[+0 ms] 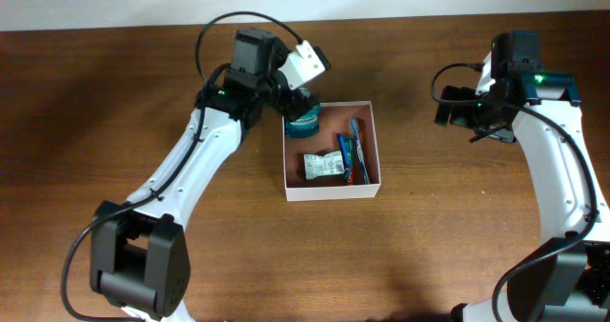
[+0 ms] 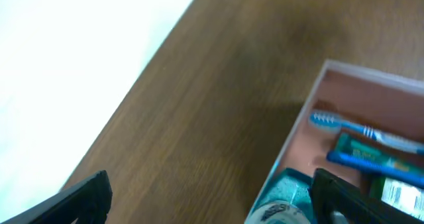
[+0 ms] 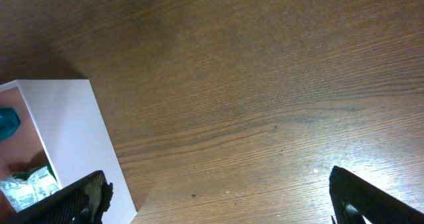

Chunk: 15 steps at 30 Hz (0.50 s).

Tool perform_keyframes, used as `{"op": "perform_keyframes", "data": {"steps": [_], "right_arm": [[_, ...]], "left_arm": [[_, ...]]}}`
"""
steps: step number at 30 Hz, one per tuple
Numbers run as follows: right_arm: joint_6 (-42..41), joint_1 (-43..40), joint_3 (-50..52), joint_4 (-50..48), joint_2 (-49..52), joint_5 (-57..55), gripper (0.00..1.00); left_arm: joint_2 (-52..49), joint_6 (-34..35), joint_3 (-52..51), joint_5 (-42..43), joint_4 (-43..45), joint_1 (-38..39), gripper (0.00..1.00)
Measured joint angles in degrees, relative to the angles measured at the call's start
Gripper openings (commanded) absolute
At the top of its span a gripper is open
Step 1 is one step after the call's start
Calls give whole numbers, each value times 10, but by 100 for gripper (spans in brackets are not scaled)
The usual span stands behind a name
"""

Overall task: Pack container
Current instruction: 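Lower the Listerine bottle into the box's left side, then release the bottle and move the left gripper left to the clear pump bottle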

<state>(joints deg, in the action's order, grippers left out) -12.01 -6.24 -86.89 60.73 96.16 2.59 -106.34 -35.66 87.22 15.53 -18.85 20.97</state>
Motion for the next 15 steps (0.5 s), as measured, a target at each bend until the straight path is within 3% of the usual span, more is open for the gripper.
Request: {"op": "perform_keyframes", "data": {"steps": [7, 15], "right_arm": [[-1, 0, 0, 0, 0, 0, 98], [0, 0, 0, 0, 0, 0, 99]], "left_arm": [[49, 139, 18, -48, -41, -29, 99], [146, 281, 34, -172, -279, -109, 99]]}}
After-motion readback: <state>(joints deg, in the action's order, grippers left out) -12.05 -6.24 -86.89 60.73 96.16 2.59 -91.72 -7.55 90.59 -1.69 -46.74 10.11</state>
